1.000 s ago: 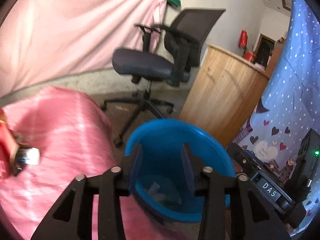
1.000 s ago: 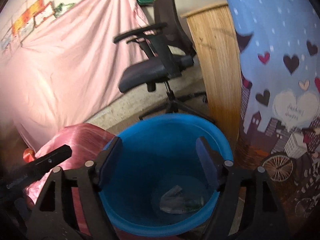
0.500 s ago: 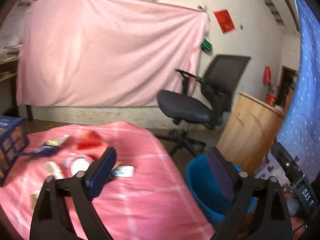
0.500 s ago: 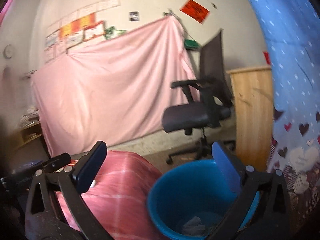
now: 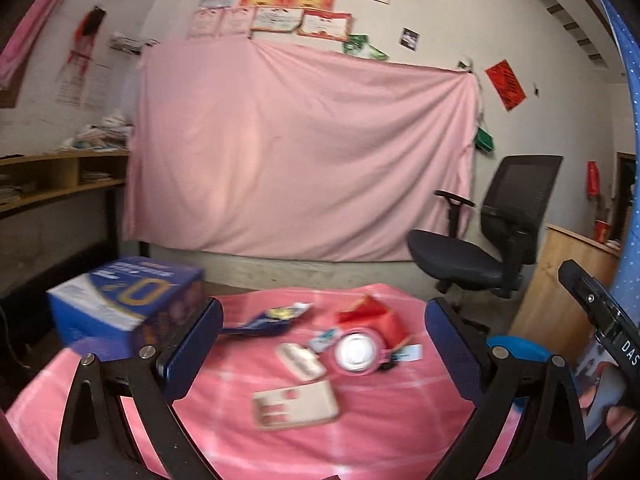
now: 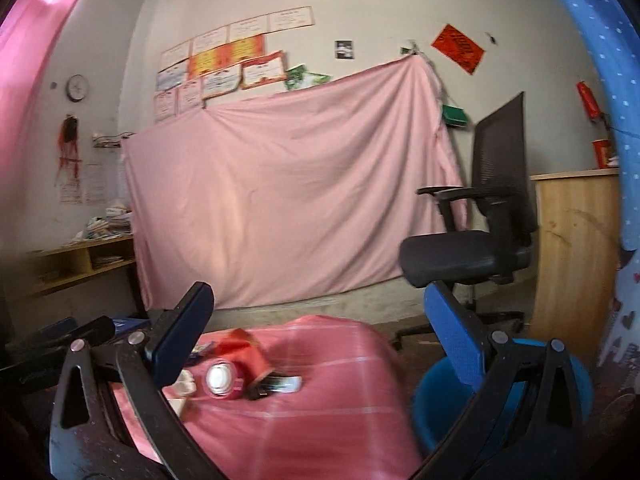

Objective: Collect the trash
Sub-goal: 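Grasp the white phone case with the left tool while the right tool grasps the pink lid, then carry phone case and pink lid to the blue basin and release both, then move both tools back over the remaining items on the bed, then grasp the white earbud case with the left tool while the right tool grasps the red cup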

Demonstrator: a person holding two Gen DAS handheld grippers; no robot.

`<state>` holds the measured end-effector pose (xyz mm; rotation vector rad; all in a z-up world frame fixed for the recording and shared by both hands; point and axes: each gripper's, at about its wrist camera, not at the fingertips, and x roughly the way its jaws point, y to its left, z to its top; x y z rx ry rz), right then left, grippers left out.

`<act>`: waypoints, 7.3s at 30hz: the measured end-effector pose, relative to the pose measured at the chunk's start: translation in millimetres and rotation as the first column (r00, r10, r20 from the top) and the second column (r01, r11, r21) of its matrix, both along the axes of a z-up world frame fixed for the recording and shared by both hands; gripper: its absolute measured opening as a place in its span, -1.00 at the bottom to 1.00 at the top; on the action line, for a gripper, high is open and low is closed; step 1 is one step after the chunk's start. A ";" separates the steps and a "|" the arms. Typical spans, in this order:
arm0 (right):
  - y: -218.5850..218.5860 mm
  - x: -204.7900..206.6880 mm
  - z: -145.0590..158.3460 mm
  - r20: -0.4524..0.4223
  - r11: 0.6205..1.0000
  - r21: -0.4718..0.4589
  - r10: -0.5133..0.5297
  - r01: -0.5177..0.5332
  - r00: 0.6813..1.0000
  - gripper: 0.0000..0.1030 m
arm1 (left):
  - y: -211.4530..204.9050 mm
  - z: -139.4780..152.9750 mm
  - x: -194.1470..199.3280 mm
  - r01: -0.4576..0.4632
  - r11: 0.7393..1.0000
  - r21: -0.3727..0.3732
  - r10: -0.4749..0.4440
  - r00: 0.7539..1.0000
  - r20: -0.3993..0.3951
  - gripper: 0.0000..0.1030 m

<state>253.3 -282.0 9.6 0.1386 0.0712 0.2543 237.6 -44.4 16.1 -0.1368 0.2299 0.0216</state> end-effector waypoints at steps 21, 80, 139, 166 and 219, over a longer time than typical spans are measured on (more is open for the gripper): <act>97.7 68.8 -68.2 -0.389 0.950 -0.206 0.143 -0.237 0.910 0.99 | 57.7 -68.1 22.0 0.011 0.997 -0.083 -0.036 0.951 -0.309 0.61; 36.7 14.7 1.1 -0.012 0.986 -0.072 0.149 -0.149 0.989 -0.30 | -14.9 34.7 23.7 0.076 0.997 -0.005 -0.076 0.997 -0.027 -0.96; -175.4 26.6 -52.5 -0.370 0.921 0.061 -0.337 0.385 0.866 -0.37 | -245.2 -29.3 128.9 0.437 0.896 -0.077 -0.434 0.828 -0.354 -0.63; -78.3 9.3 -5.1 -0.005 0.984 0.043 -0.173 0.173 0.985 1.00 | -81.5 12.8 51.8 0.111 0.993 -0.031 -0.110 0.994 0.011 0.94; 91.5 169.1 -94.6 -0.582 0.943 -0.076 0.222 -0.325 0.782 0.38 | 42.9 -86.5 126.3 0.080 0.983 -0.168 -0.151 0.871 -0.467 0.02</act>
